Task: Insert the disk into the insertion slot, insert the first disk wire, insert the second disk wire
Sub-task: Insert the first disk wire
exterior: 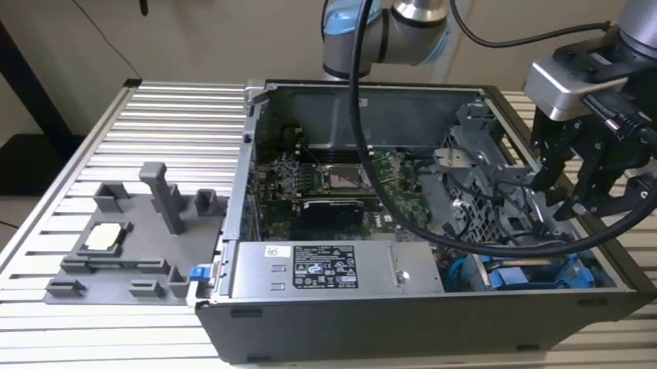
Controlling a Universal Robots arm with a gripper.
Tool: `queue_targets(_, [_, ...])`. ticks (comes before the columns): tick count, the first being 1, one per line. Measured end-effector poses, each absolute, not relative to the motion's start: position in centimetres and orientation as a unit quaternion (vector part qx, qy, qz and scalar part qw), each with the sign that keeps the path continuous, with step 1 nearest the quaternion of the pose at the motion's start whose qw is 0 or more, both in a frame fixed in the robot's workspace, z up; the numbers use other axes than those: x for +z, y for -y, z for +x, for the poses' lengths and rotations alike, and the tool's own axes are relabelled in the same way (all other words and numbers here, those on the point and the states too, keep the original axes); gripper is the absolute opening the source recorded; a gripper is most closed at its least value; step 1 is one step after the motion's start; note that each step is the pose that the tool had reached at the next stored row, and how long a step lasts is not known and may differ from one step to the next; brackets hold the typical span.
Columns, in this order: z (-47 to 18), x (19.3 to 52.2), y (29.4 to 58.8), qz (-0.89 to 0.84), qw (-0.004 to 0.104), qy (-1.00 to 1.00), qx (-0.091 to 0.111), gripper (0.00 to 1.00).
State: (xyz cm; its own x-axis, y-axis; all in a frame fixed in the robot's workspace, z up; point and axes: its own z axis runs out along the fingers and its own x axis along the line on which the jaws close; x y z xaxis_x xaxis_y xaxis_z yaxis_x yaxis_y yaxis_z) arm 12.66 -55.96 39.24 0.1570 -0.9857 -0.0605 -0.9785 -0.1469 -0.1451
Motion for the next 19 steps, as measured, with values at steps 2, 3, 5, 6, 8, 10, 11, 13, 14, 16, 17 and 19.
queue_targets(2, [12.66,39.21,55.93,-0.759,0.080,-0.645,-0.030,0.47])
queue_targets(3, [12.66,39.18,55.90,-0.760,0.083,-0.643,-0.033,0.47])
queue_targets(5, [12.66,39.08,55.86,-0.763,0.087,-0.640,-0.037,0.47])
queue_targets(6, [12.66,39.05,55.83,-0.764,0.088,-0.637,-0.038,0.47])
queue_targets(8, [12.67,39.04,55.77,-0.767,0.089,-0.634,-0.039,0.47])
queue_targets(10, [12.66,39.02,55.72,-0.772,0.089,-0.629,-0.038,0.47])
queue_targets(11, [12.65,39.03,55.71,-0.775,0.089,-0.625,-0.038,0.47])
queue_targets(13, [12.65,39.03,55.69,-0.782,0.090,-0.616,-0.037,0.47])
queue_targets(14, [12.66,39.03,55.69,-0.784,0.090,-0.613,-0.037,0.47])
queue_targets(16, [12.66,39.02,55.68,-0.788,0.092,-0.607,-0.038,0.47])
queue_targets(17, [12.66,39.02,55.69,-0.789,0.093,-0.606,-0.039,0.47])
queue_targets(19, [12.66,39.02,55.70,-0.790,0.097,-0.604,-0.045,0.47])
